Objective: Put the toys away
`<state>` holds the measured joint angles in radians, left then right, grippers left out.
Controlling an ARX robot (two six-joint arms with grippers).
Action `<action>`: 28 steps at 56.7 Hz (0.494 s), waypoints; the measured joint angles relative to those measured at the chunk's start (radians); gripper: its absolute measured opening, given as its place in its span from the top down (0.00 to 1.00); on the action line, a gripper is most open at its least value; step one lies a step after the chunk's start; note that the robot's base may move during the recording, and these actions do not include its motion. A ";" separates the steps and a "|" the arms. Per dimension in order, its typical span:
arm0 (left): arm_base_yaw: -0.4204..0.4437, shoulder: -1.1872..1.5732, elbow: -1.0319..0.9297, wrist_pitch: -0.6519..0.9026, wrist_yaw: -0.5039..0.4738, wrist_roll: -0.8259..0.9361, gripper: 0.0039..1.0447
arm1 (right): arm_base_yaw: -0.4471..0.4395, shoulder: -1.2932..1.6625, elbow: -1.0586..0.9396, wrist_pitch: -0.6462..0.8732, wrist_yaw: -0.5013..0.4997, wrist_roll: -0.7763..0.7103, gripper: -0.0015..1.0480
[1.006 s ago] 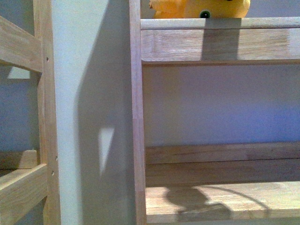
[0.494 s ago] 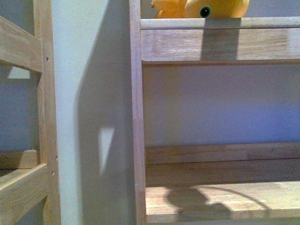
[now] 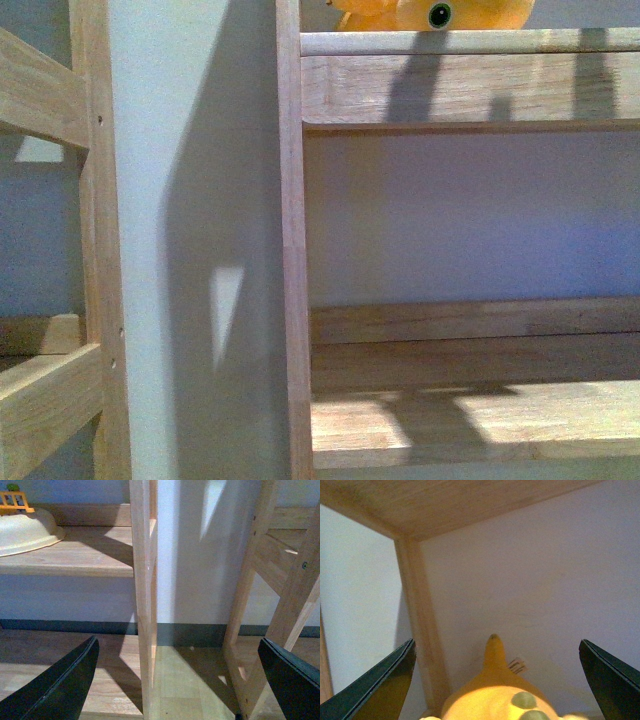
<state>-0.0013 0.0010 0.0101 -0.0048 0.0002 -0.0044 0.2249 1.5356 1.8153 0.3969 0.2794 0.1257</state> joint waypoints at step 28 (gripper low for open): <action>0.000 0.000 0.000 0.000 0.000 0.000 0.06 | -0.229 -0.725 -0.863 -0.047 -0.053 0.047 0.06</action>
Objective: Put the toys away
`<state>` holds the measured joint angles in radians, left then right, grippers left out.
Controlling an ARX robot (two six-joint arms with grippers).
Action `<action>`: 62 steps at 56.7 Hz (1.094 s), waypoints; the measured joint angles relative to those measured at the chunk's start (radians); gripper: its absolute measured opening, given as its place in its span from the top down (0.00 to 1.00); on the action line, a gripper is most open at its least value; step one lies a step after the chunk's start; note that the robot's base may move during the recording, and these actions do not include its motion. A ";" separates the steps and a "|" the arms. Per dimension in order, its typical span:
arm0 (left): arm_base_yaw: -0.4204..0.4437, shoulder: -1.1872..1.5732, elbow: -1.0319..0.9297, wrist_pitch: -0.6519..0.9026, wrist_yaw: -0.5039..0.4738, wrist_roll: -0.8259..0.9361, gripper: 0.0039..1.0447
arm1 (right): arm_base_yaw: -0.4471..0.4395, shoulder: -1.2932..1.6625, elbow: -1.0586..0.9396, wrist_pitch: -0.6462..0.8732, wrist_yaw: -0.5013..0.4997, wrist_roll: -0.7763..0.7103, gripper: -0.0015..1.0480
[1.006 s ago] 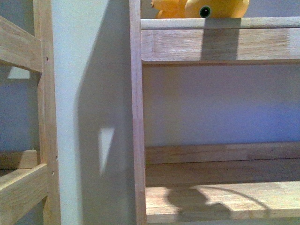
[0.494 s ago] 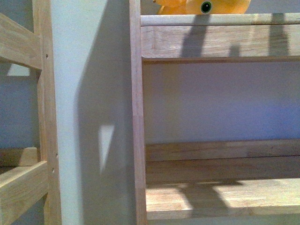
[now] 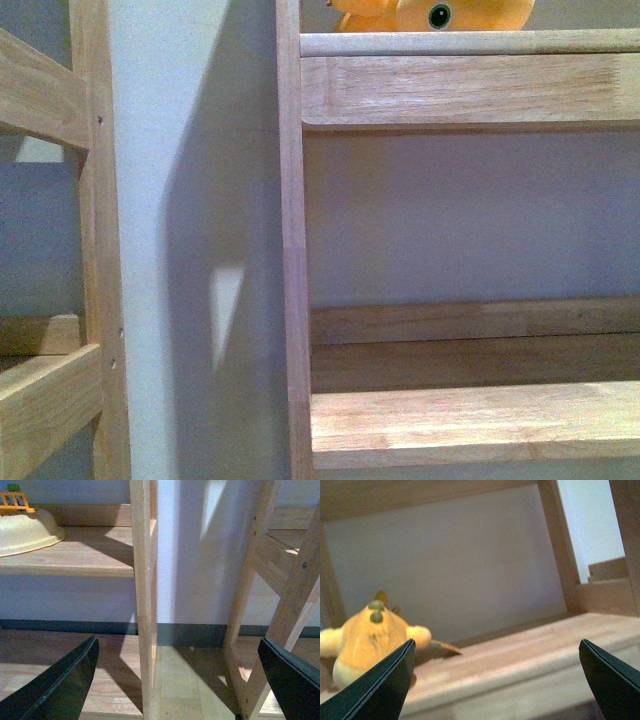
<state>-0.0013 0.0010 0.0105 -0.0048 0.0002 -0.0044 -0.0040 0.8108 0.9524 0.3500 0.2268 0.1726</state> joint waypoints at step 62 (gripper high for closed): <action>0.000 0.000 0.000 0.000 0.000 0.000 0.06 | 0.190 -0.701 -0.843 -0.352 -0.051 -0.087 0.33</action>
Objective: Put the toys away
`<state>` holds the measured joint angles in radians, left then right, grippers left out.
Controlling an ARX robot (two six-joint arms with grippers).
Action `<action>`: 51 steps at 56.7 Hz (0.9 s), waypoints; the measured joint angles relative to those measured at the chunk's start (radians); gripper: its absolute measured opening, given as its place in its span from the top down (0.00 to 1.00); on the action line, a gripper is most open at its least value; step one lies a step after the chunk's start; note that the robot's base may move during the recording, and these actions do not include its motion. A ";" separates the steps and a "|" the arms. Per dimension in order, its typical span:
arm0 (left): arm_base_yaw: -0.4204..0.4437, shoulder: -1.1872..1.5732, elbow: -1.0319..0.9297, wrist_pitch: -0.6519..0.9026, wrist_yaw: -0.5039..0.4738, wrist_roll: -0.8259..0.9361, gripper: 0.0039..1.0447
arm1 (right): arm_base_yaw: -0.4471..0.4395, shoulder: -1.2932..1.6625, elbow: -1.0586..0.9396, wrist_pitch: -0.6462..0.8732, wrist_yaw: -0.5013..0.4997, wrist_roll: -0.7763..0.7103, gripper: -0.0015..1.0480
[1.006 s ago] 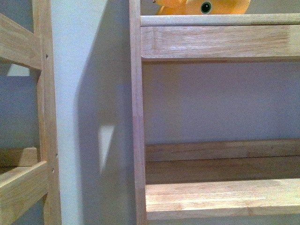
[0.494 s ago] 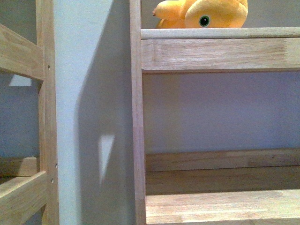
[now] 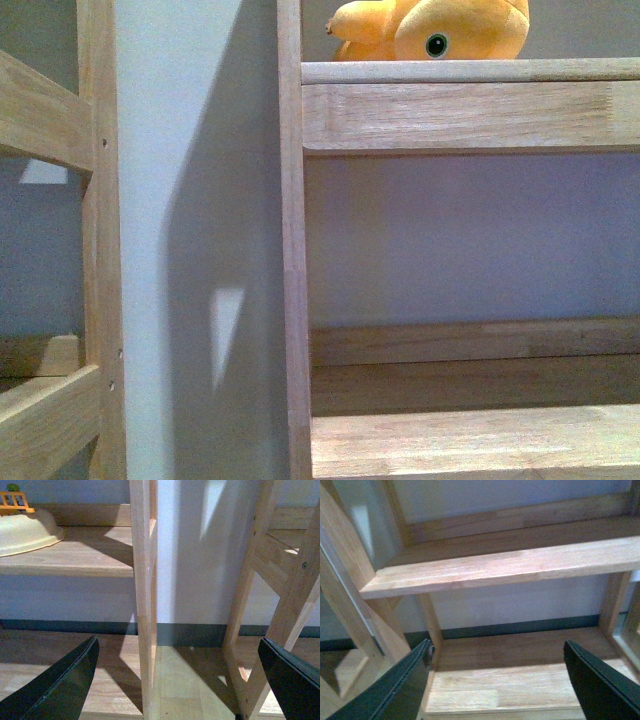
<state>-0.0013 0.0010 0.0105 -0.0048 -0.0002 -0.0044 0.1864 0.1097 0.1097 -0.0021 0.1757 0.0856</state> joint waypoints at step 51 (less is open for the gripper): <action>0.000 0.000 0.000 0.000 0.000 0.000 0.06 | -0.184 -0.101 -0.095 -0.001 -0.176 -0.081 0.97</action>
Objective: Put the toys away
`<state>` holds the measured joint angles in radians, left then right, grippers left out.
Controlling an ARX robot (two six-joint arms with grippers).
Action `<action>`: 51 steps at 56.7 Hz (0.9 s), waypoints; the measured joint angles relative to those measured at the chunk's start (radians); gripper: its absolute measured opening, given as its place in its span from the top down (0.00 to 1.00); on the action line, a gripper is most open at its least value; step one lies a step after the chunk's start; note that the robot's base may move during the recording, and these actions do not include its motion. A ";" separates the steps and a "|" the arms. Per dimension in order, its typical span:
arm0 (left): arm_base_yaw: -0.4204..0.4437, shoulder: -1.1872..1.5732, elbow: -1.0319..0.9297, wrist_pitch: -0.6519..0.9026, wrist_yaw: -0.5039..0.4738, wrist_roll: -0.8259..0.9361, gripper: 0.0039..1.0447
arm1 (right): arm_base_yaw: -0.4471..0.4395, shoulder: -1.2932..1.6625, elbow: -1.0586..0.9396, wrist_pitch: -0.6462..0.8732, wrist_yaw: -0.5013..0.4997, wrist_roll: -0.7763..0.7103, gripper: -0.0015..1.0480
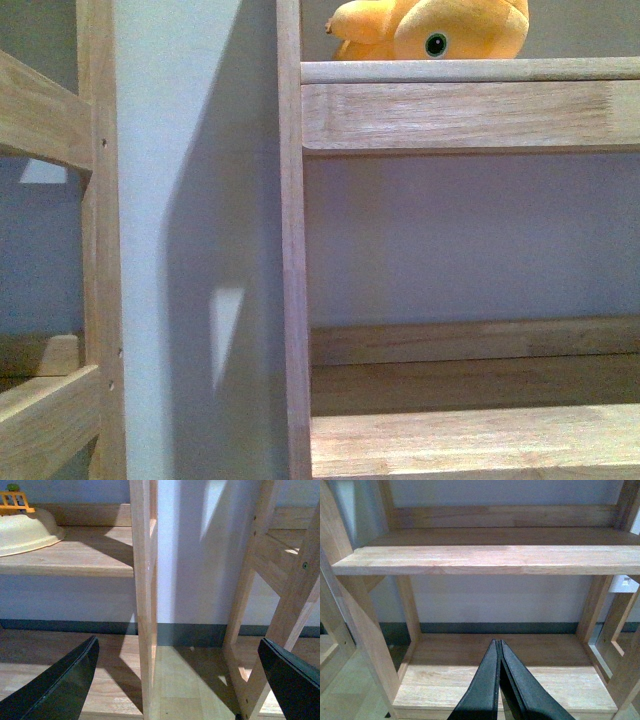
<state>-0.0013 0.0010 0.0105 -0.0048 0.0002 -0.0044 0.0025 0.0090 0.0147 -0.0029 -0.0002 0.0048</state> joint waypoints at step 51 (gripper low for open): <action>0.000 0.000 0.000 0.000 0.000 0.000 0.06 | 0.000 0.000 0.000 0.000 0.000 -0.002 0.26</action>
<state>-0.0013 0.0010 0.0101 -0.0048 -0.0002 -0.0044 0.0025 0.0086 0.0147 -0.0029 -0.0006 0.0032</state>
